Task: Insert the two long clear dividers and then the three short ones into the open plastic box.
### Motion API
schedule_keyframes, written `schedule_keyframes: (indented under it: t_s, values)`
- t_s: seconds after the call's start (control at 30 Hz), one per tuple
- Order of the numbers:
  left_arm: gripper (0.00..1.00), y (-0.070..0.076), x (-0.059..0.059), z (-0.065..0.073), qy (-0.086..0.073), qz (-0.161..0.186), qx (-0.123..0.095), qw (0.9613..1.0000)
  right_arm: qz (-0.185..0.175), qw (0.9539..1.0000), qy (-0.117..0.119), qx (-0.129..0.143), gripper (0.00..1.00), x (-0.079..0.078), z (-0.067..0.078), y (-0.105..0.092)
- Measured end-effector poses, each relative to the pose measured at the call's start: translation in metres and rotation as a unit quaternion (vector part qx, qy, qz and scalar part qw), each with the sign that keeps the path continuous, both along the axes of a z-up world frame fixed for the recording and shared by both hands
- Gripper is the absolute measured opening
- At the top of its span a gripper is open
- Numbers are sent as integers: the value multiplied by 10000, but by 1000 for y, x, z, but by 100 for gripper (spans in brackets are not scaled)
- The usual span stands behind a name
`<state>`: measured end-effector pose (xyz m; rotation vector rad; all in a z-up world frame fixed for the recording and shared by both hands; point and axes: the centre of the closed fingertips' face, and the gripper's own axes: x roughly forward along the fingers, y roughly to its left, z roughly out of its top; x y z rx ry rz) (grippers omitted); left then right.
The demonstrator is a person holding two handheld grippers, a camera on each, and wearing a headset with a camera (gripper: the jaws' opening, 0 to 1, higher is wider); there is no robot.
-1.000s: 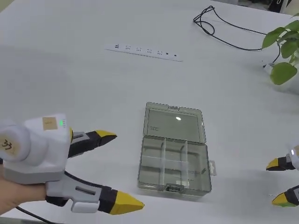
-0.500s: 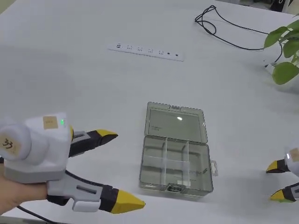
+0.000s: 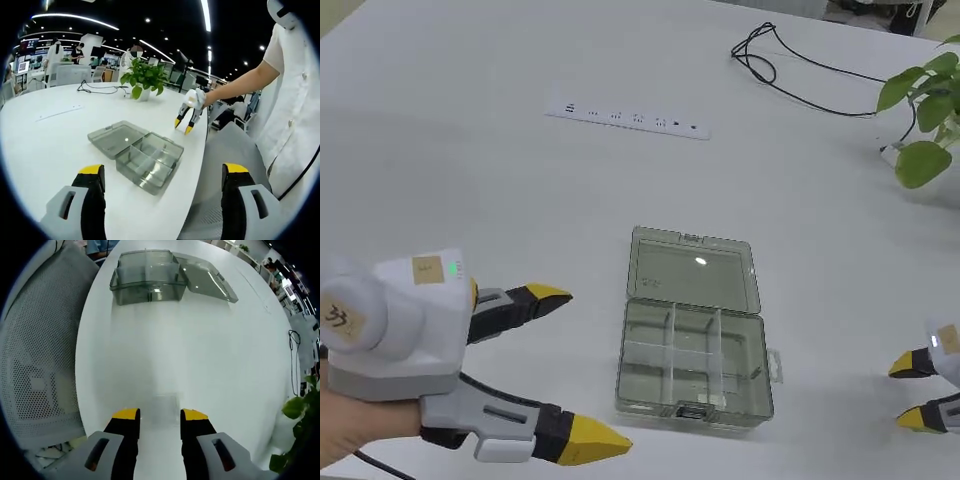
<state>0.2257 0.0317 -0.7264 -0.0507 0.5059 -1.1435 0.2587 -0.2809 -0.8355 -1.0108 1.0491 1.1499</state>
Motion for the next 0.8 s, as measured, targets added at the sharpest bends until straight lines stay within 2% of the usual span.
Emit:
schedule_keyframes:
  t_s: [0.1, 0.3, 0.37, 0.43, 0.53, 0.6, 0.67, 0.7, 0.73, 0.8]
  values:
    - [99, 0, 2, 3, -9, 13, -40, 10000, -78, 9996, -171, 189, 33, 6, 2, 9]
    - [98, -3, 4, 9, -53, -17, -61, 10000, -72, 9967, -541, 597, 33, 6, 41, 51]
    - [96, -5, 6, 14, -46, 1, -130, 9999, -69, 9948, -669, 771, 33, 6, 56, 67]
    - [94, -8, 8, 19, -2, 49, -225, 9997, -49, 9931, -755, 897, 33, 5, 68, 80]
    - [90, -13, 10, 24, 68, 91, -314, 9994, 20, 9912, -884, 984, 33, 10, 75, 86]
    - [88, -20, 12, 32, 115, 132, -452, 9988, 39, 9893, -963, 1094, 33, 7, 87, 100]
    - [85, -26, 13, 37, 209, 169, -566, 9980, 50, 9874, -1046, 1182, 33, 3, 99, 114]
    - [83, -30, 14, 39, 333, 193, -621, 9973, 55, 9864, -1082, 1237, 33, 1, 104, 122]
    - [82, -32, 14, 41, 387, 201, -645, 9970, 66, 9860, -1098, 1256, 33, 0, 107, 126]
    - [79, -39, 15, 46, 403, 199, -742, 9962, 103, 9845, -1175, 1300, 33, -3, 113, 136]
